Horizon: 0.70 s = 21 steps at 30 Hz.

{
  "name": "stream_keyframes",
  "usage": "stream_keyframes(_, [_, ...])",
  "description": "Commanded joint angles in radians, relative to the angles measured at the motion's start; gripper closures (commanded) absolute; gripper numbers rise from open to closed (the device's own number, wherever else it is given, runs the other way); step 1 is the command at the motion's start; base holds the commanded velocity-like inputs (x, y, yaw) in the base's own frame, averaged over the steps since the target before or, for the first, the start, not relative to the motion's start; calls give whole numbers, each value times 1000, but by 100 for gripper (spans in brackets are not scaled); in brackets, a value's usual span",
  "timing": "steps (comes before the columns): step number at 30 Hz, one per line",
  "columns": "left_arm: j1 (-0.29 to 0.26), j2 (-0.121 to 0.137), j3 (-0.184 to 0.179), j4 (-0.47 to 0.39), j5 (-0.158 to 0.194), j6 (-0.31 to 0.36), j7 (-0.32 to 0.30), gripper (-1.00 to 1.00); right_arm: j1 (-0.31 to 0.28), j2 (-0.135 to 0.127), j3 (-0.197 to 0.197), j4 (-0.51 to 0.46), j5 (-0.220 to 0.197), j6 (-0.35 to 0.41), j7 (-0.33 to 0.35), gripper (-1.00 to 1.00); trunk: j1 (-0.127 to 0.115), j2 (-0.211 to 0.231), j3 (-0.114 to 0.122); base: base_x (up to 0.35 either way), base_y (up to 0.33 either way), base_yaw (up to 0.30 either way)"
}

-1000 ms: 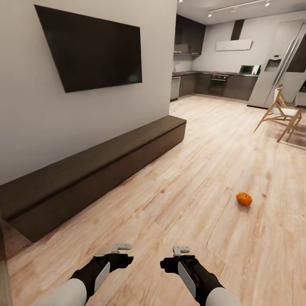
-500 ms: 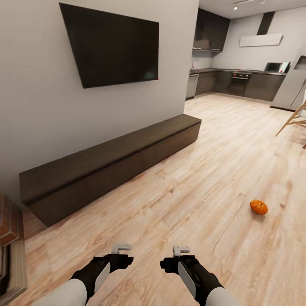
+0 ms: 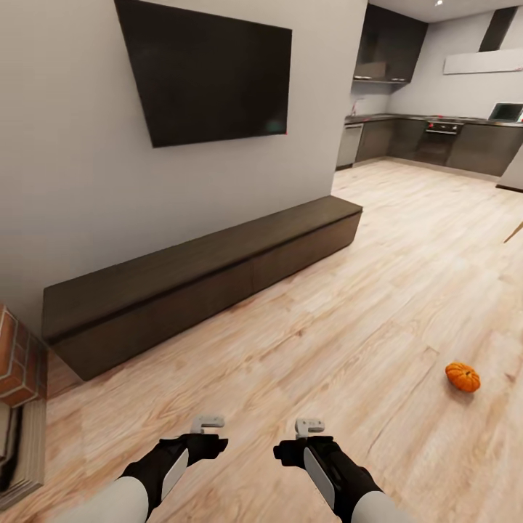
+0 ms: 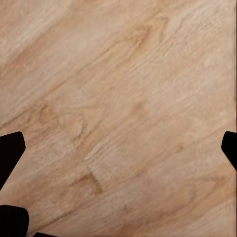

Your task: Place each of the two pumpkins and all three candles from the living room inside a cabinet in the living room (use any cabinet), then make sure every cabinet is closed, and position the cauldron so it is next to a table in the living room.

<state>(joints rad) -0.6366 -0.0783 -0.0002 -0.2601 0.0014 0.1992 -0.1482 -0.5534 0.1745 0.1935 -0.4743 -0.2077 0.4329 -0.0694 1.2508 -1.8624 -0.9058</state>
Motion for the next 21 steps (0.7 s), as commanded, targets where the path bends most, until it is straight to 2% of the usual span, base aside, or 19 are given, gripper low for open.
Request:
stream_keyframes(1, [0, 0, 0, -2, 0, 6, -2, -100, 0, 0, 3, -1, -10, 3, -7, -100, 0, 0, -1, 184, -216, 18])
stream_keyframes(10, [0, 0, 0, -2, 0, 6, -2, -100, 0, 0, 4, -4, -10, 2, -7, -100, 0, 0, -1, 185, -216, 24])
stream_keyframes(21, [0, 0, 0, -2, 0, 6, -2, -100, 0, 0, 4, -4, -10, 3, -8, -100, 0, 0, -1, 193, -222, 252])
